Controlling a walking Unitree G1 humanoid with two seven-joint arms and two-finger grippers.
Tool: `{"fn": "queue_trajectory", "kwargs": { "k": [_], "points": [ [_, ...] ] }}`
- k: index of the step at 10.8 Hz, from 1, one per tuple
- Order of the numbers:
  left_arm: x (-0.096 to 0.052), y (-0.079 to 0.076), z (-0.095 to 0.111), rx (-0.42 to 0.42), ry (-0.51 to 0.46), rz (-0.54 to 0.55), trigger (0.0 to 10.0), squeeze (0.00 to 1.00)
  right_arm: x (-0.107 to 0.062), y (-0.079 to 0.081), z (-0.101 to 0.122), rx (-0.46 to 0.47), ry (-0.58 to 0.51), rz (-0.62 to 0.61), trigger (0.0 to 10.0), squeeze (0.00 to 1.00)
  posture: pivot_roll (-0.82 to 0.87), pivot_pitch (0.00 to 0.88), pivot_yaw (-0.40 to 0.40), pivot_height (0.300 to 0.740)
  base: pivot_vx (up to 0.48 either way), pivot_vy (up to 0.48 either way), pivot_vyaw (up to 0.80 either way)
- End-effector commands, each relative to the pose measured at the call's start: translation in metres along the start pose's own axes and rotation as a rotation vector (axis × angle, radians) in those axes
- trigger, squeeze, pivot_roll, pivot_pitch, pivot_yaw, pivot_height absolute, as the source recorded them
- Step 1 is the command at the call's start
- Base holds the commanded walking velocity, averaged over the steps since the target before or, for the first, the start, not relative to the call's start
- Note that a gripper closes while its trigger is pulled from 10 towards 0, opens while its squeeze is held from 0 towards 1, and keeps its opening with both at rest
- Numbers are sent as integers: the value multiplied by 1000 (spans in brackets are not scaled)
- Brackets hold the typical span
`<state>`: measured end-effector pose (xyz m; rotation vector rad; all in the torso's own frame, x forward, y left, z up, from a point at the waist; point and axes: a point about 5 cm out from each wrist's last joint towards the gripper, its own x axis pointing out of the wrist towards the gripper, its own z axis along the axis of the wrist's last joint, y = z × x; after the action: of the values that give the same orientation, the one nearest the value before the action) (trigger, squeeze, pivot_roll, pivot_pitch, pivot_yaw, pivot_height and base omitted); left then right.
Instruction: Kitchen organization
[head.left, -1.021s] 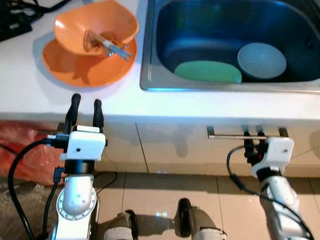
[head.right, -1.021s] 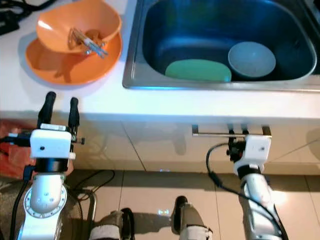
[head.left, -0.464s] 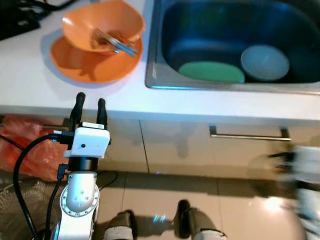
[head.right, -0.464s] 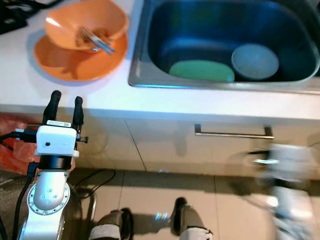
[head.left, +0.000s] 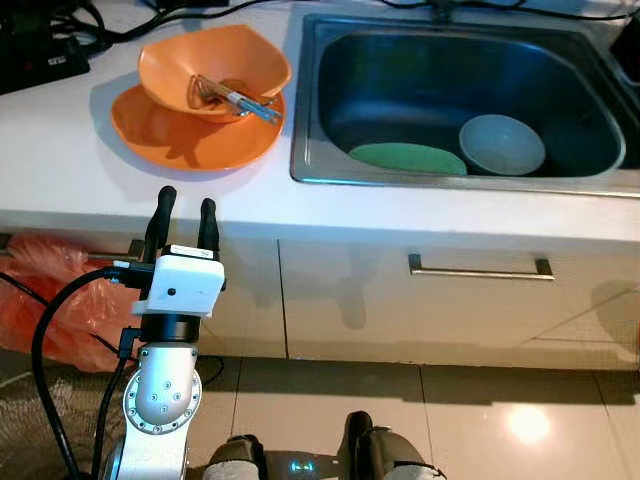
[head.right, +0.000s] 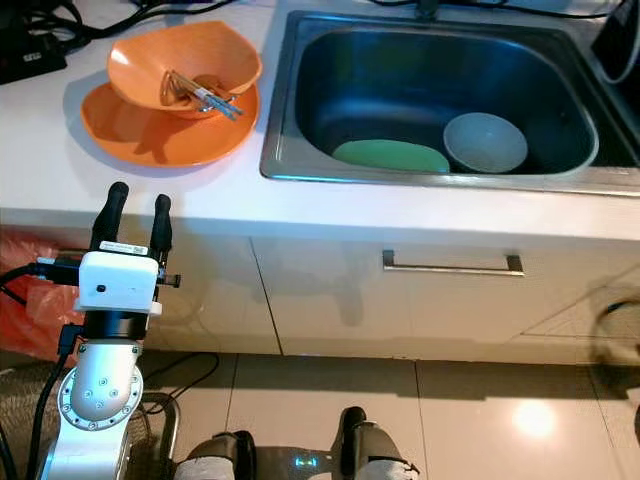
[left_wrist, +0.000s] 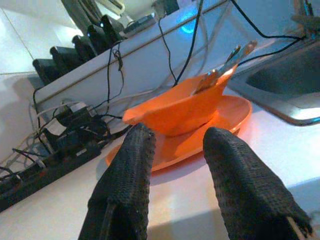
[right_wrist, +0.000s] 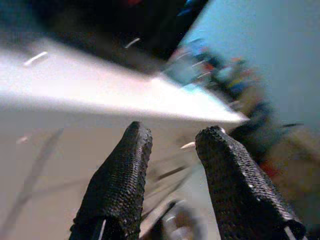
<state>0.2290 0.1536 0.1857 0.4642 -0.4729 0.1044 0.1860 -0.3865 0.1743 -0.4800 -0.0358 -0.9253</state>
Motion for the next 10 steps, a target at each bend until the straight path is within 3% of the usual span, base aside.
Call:
{"fn": "queue_trajectory", "kwargs": {
  "k": [1,2,4,5,6,7,8,10],
  "points": [
    [-1,-2,-2,10,12,-18,10000,0,11,-25,22,-26,-64,-161,10000,0,105,197,-31,740,0,0,0],
    [-1,-2,-2,10,13,-16,10000,0,18,-34,45,-20,-140,-244,10000,0,105,198,-32,740,0,0,0],
    [0,-4,-2,11,9,-21,10000,0,23,-19,69,113,-218,-203,10000,0,100,192,-33,740,0,0,0],
    [11,-4,-3,37,-16,-34,10000,0,18,44,108,341,-293,100,10000,0,120,182,-40,740,0,0,0],
    [15,-3,-2,45,-22,-32,10000,0,14,60,116,408,-298,188,10000,0,130,181,-42,740,0,0,0],
    [21,1,-3,58,-27,-28,10000,0,5,86,126,478,-294,324,10000,0,141,175,-43,740,0,0,0],
    [26,3,-3,75,-33,-38,10000,0,-6,109,132,514,-288,466,10000,0,153,173,-47,740,0,0,0],
    [34,4,-4,107,-54,-76,10000,0,-26,143,132,560,-247,622,10000,0,162,170,-42,740,0,0,0]
  ]
}}
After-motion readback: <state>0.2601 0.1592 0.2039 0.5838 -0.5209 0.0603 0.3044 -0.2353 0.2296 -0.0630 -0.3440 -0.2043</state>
